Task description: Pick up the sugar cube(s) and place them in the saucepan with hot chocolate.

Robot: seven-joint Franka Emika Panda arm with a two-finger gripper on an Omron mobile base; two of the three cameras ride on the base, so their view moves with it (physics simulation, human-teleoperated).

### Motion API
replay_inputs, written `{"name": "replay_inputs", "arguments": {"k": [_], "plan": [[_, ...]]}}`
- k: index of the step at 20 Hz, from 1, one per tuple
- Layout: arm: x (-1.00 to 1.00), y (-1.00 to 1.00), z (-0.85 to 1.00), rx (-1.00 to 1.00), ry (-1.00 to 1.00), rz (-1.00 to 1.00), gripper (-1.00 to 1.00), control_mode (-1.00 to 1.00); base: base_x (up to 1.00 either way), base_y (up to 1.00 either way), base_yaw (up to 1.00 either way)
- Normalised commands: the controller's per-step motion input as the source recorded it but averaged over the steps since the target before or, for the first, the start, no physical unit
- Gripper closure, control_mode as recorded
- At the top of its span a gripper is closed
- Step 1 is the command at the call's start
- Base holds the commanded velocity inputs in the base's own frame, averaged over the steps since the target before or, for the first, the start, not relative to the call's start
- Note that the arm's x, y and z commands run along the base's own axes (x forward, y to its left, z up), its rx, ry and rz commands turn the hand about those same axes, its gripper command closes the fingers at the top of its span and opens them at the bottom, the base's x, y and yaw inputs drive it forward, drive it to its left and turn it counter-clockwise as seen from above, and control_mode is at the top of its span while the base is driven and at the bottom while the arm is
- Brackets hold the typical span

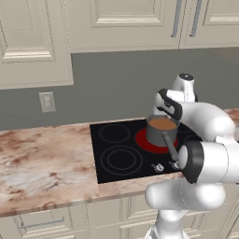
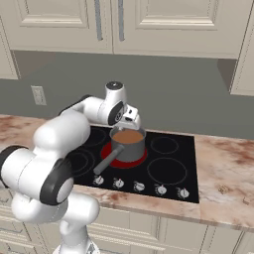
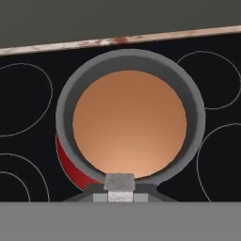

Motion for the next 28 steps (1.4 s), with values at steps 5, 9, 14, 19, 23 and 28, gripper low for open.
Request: {"name": "replay_inputs", "arguments": {"k": [5,9,14,19,23,28], "plan": [[0.15,0.00,0.00,0.00,0.00,0.00,1.00,-1.00,0.00,0.00,0.00],[0.30,0.00,0.00,0.00,0.02,0.00,1.00,-1.00,0.00,0.00,0.00],[0.28,-0.02,-0.11,0.00,0.05,0.00,1.00,-1.00,0.00,0.00,0.00],[0.14,-0.10,-0.19,0.00,0.09,0.00,1.00,-1.00,0.00,0.00,0.00],[0.03,-0.01,-0.03,0.00,0.01,0.00,1.00,-1.00,0.00,0.00,0.00],[0.12,0.00,-0.08,0.00,0.01,0.00,1.00,-1.00,0.00,0.00,0.00]]}}
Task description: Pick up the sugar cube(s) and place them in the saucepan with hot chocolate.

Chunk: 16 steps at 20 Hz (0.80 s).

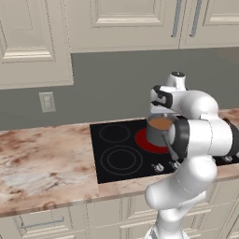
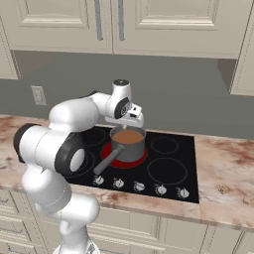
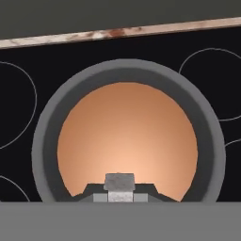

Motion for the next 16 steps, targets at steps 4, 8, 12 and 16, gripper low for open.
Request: {"name": "replay_inputs", "arguments": {"k": [4,8,12,16], "plan": [[0.16,0.00,-0.24,0.00,0.05,0.00,1.00,-1.00,0.00,0.00,0.00],[0.08,0.00,-0.24,0.00,0.05,0.00,1.00,-1.00,0.00,0.00,0.00],[0.02,0.00,-0.25,0.00,0.04,0.00,1.00,-1.00,0.00,0.00,0.00],[0.06,0.00,-0.20,0.00,0.03,0.00,1.00,-1.00,0.00,0.00,0.00]]}}
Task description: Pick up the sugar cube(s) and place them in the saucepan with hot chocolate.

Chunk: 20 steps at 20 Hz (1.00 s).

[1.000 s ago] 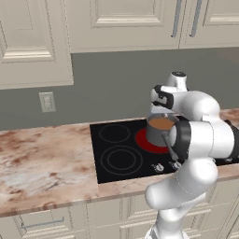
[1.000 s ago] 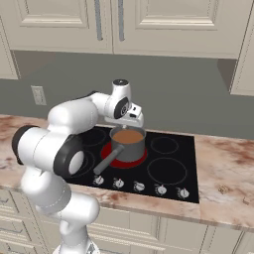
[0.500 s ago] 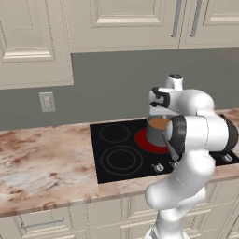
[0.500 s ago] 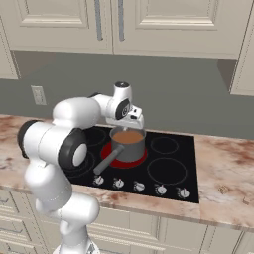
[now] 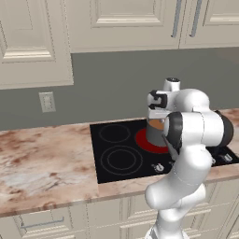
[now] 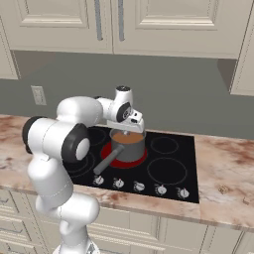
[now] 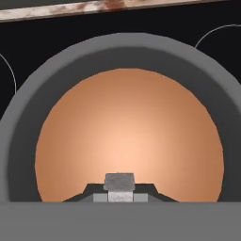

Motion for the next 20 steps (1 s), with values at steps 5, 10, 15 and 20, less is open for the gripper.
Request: {"name": "replay_inputs", "arguments": {"k": [5,10,15,20], "plan": [[0.00,0.00,0.00,0.00,0.00,0.00,-1.00,-1.00,0.00,0.00,0.00],[0.00,0.00,0.00,0.00,0.00,0.00,-1.00,-1.00,0.00,0.00,0.00],[0.00,0.00,0.00,0.00,0.00,0.00,-1.00,-1.00,0.00,0.00,0.00],[-0.01,0.00,0.16,0.00,0.00,0.00,-1.00,-1.00,0.00,0.00,0.00]]}}
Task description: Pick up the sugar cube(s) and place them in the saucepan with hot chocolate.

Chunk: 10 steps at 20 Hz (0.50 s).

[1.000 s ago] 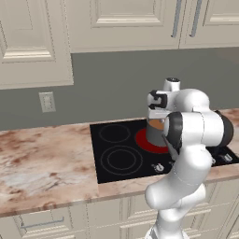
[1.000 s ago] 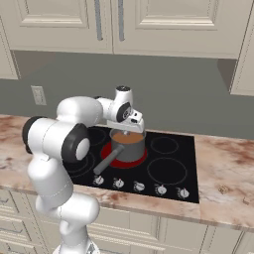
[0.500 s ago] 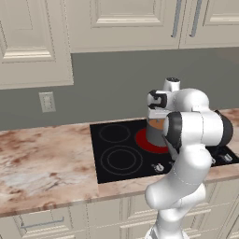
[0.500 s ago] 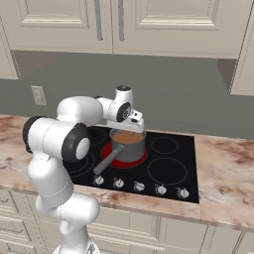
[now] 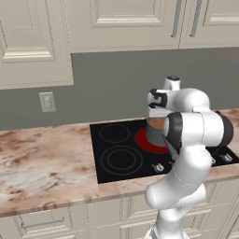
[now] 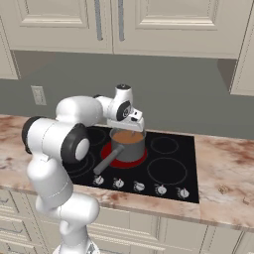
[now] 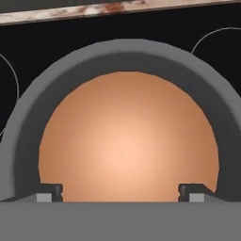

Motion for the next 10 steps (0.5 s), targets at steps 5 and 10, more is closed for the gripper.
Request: {"name": "replay_inputs", "arguments": {"k": [5,10], "plan": [[-0.03,-0.09,0.51,0.00,-0.03,0.00,-1.00,-1.00,0.00,0.00,0.00],[-0.36,-0.11,0.44,0.03,-0.09,0.00,-1.00,-1.00,0.00,0.00,0.00]]}}
